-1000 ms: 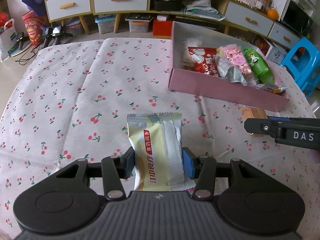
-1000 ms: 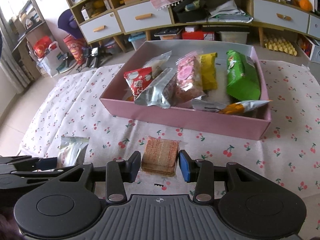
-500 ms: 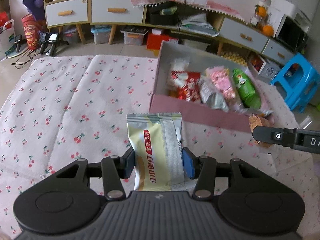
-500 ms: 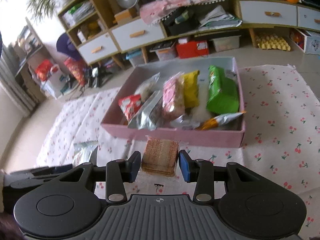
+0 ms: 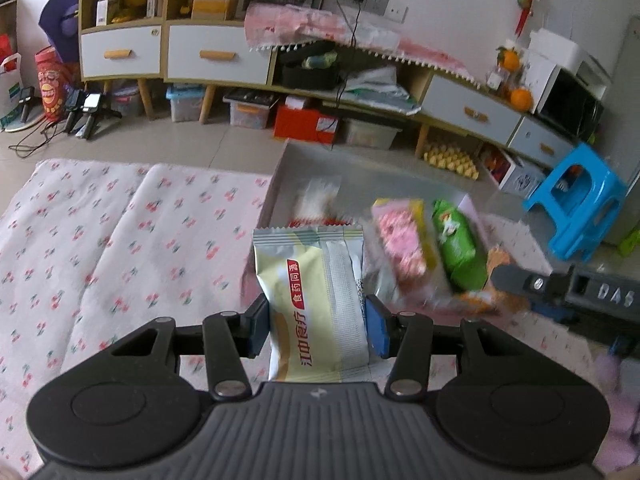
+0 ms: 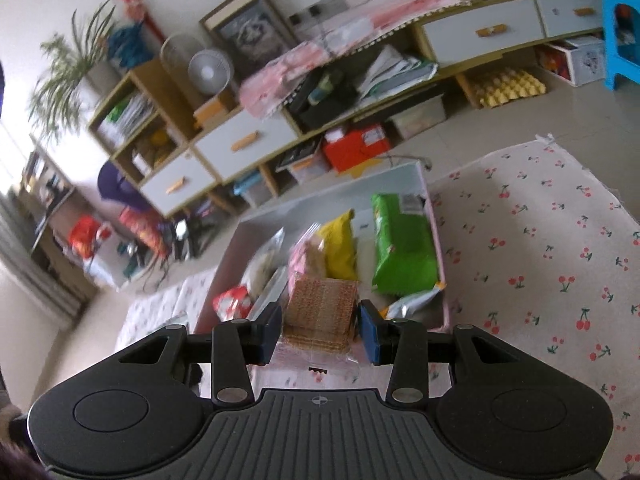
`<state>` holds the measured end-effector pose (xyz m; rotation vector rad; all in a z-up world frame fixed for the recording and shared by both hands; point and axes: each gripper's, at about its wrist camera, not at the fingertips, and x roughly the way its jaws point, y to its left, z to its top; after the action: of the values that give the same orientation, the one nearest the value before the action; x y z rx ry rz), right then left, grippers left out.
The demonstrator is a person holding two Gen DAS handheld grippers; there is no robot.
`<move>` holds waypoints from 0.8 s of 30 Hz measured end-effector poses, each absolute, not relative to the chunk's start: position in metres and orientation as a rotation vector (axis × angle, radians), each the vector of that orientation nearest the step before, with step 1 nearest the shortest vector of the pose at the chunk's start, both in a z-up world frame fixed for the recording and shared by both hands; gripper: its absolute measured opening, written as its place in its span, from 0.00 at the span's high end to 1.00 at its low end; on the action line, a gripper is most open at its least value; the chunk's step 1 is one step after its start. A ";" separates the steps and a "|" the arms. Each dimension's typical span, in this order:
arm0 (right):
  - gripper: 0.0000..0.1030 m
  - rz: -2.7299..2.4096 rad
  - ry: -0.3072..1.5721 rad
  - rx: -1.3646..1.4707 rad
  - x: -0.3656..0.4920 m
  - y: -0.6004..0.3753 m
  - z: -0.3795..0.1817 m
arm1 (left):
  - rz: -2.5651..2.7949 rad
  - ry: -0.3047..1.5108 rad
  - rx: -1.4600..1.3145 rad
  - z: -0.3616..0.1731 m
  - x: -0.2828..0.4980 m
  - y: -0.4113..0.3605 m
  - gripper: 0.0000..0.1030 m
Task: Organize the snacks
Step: 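Carry the white-and-yellow packet and brown wafer over the pink box, then open both grippers to drop the packet and wafer into the box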
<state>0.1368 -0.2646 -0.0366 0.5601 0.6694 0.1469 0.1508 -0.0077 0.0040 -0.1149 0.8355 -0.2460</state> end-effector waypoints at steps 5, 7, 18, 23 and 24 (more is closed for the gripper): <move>0.61 0.106 0.661 0.611 0.146 -0.275 -0.049 | -0.266 0.806 -0.085 0.005 0.178 -0.023 0.56; 0.61 0.094 0.665 0.613 0.149 -0.276 -0.053 | -0.275 0.809 -0.084 0.004 0.193 -0.029 0.56; 0.61 0.058 0.655 0.625 0.160 -0.276 -0.066 | -0.292 0.840 -0.022 -0.008 0.234 -0.054 0.56; 0.60 0.053 0.653 0.630 0.162 -0.276 -0.068 | -0.276 0.857 -0.034 -0.015 0.239 -0.052 0.55; 0.60 0.054 0.652 0.631 0.162 -0.276 -0.068 | -0.275 0.847 -0.039 -0.015 0.238 -0.052 0.52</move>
<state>0.1620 -0.2759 -0.0683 0.6311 0.6520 0.0541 0.2377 -0.0518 -0.0154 -0.0392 0.8472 -0.2752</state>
